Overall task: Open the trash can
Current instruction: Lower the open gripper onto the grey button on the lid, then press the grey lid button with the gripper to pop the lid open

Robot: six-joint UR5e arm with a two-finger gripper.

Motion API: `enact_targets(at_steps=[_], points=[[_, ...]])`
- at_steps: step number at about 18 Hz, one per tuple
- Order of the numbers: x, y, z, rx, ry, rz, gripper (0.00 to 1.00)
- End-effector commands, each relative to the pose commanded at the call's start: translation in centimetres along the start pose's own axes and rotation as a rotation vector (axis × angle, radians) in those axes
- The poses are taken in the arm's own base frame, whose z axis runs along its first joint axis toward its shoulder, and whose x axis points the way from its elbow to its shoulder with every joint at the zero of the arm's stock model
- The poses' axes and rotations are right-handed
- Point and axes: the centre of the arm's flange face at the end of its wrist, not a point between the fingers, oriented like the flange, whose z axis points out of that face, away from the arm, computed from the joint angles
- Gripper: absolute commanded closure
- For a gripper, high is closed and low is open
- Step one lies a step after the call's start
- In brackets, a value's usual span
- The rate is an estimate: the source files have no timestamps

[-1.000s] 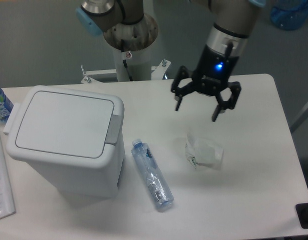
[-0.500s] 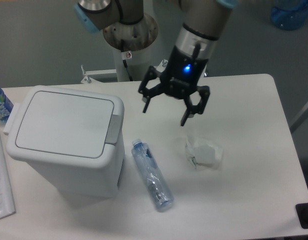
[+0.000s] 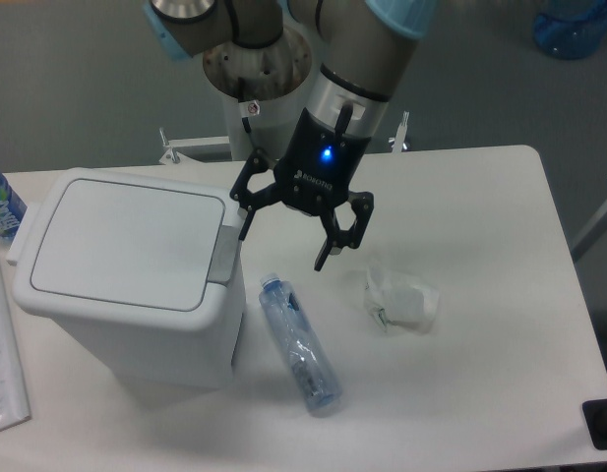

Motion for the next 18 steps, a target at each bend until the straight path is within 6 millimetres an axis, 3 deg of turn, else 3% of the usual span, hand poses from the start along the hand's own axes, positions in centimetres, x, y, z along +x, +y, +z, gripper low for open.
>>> enact_targets(at_steps=[18], points=[[0.1, -0.1, 2.2, -0.018, 0.021, 0.005, 0.00]])
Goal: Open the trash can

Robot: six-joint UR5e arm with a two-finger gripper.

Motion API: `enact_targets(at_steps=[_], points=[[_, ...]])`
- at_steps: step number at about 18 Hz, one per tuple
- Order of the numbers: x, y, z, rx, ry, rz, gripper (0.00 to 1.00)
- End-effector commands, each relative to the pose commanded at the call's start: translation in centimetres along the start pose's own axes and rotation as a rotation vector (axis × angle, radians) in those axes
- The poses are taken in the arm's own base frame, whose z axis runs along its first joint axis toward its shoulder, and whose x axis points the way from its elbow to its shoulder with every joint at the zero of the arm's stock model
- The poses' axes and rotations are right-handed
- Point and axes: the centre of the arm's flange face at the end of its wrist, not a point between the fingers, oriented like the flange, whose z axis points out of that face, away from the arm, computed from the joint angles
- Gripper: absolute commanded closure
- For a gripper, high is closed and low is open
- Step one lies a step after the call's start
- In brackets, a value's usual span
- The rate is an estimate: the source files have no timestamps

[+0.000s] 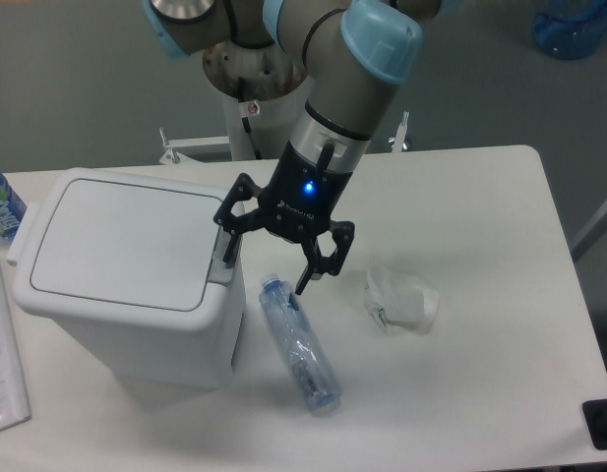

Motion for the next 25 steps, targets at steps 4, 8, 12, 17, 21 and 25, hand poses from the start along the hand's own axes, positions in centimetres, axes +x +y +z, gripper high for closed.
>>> enact_targets(at_steps=[4, 8, 12, 17, 21, 25], points=[[0.0, -0.2, -0.3, 0.001, -0.007, -0.013, 0.00], [-0.2, 0.0, 0.1, -0.005, -0.006, -0.015, 0.00], [-0.4, 0.0, 0.4, -0.009, -0.005, -0.019, 0.00], [0.0, -1.2, -1.3, 0.019, -0.025, -0.015, 0.00], [-3.2, -1.1, -4.4, 0.054, -0.077, -0.035, 0.00], [-10.2, 0.7, -7.6, 0.100, -0.160, -0.098, 0.00]])
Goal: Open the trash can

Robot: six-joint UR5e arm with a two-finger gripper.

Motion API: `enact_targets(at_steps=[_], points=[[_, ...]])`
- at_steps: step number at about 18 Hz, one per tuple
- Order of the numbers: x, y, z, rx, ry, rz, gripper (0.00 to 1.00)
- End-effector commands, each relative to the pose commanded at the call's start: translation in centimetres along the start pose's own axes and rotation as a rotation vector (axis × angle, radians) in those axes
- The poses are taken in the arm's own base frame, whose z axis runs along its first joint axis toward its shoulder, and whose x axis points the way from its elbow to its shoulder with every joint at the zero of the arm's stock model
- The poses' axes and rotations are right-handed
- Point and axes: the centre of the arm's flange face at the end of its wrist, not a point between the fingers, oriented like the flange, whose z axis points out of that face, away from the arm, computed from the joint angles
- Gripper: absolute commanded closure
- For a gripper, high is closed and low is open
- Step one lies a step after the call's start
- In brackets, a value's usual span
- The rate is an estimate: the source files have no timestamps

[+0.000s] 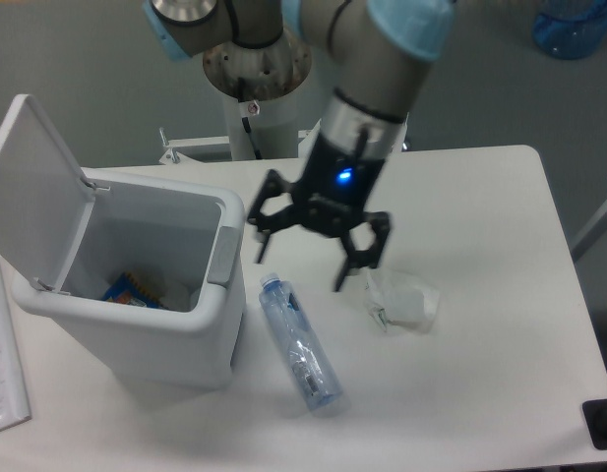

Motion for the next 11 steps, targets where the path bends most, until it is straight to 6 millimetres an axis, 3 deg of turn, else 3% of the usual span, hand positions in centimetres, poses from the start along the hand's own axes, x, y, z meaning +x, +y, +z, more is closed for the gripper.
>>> enact_targets(at_steps=[4, 7, 11], points=[[-9.1, 3.2, -0.4, -0.003, -0.125, 0.022, 0.00], [-13.9, 5.3, 0.3, -0.103, -0.208, 0.092, 0.00], [-18.6, 8.8, 2.4, -0.320, -0.284, 0.199, 0.00]])
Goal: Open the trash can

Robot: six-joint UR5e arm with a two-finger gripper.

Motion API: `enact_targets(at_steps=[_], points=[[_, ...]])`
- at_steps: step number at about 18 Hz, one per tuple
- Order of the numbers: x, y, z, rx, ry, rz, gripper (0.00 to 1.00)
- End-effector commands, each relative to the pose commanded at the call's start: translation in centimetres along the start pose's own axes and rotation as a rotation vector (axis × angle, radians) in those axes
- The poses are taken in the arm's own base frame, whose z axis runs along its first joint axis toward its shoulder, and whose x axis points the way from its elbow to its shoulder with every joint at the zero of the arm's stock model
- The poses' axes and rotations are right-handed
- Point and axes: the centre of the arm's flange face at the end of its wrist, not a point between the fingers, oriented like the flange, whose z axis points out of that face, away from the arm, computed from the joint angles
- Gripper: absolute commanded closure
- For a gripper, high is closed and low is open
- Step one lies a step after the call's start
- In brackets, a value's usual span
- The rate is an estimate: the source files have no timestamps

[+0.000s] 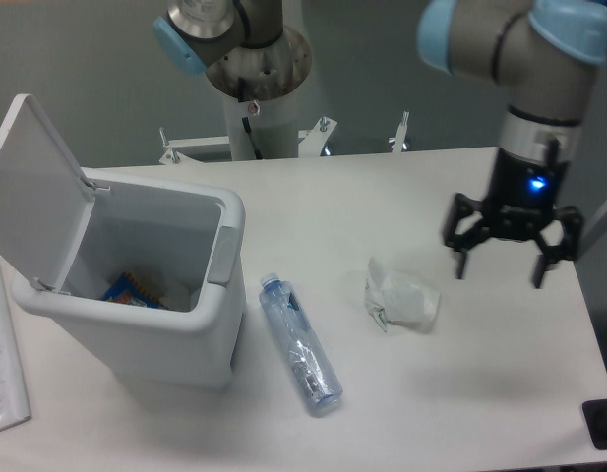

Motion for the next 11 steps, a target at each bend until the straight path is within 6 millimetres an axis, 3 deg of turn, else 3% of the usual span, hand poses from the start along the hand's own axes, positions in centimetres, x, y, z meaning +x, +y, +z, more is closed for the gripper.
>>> enact_targets(at_steps=[4, 8, 11], points=[[-2.7, 2.8, 1.9, -0.062, 0.025, 0.179, 0.00], [-3.3, 3.9, 3.2, -0.199, 0.029, 0.280, 0.00], [-3.4, 4.2, 5.2, -0.240, 0.041, 0.313, 0.00]])
